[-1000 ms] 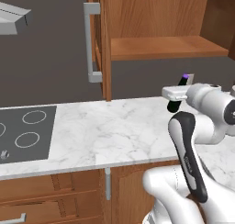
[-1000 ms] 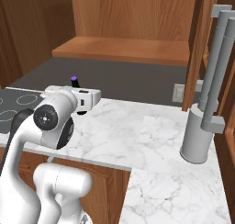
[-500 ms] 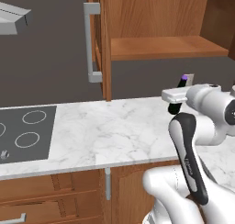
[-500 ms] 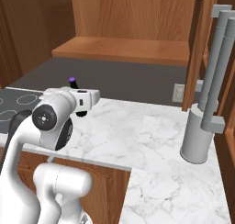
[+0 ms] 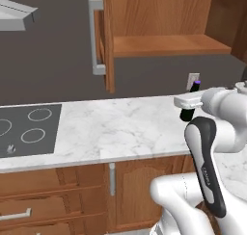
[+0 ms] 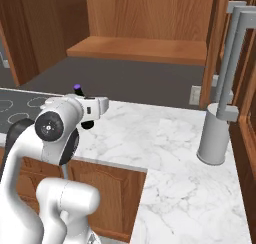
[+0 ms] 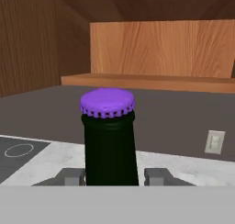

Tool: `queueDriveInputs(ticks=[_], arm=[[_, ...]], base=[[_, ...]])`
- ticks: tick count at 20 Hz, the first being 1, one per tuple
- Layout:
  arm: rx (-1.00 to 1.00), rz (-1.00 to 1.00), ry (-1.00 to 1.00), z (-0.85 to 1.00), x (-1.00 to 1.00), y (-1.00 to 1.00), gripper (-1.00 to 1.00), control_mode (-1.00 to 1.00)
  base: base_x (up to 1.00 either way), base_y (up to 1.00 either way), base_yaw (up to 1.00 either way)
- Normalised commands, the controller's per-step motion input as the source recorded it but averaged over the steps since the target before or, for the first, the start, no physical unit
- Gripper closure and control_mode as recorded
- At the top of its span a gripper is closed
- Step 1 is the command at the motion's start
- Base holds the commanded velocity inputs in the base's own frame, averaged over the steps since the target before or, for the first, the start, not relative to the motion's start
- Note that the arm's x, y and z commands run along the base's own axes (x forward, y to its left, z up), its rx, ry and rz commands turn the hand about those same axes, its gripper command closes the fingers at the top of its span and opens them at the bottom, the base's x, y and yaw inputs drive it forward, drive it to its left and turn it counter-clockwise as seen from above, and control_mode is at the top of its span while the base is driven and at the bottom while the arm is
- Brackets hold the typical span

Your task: Open the cabinet directly in front. Then move the beer and the cup to the dining counter with the jar on it.

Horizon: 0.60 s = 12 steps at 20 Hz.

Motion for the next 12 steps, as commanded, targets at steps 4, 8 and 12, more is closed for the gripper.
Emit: queueDriveInputs(ticks=[4,8,12], arm=[[0.00,0.00,0.00,0.00,0.00,0.00,1.00,1.00],[0.00,0.00,0.00,0.00,0.00,0.00,1.00,1.00],[0.00,0.00,0.00,0.00,0.00,0.00,1.00,1.00]], base=[[-0.47,0.08,0.00],[-0.45,0.20,0.07],[-0.49,0.45,0.22]])
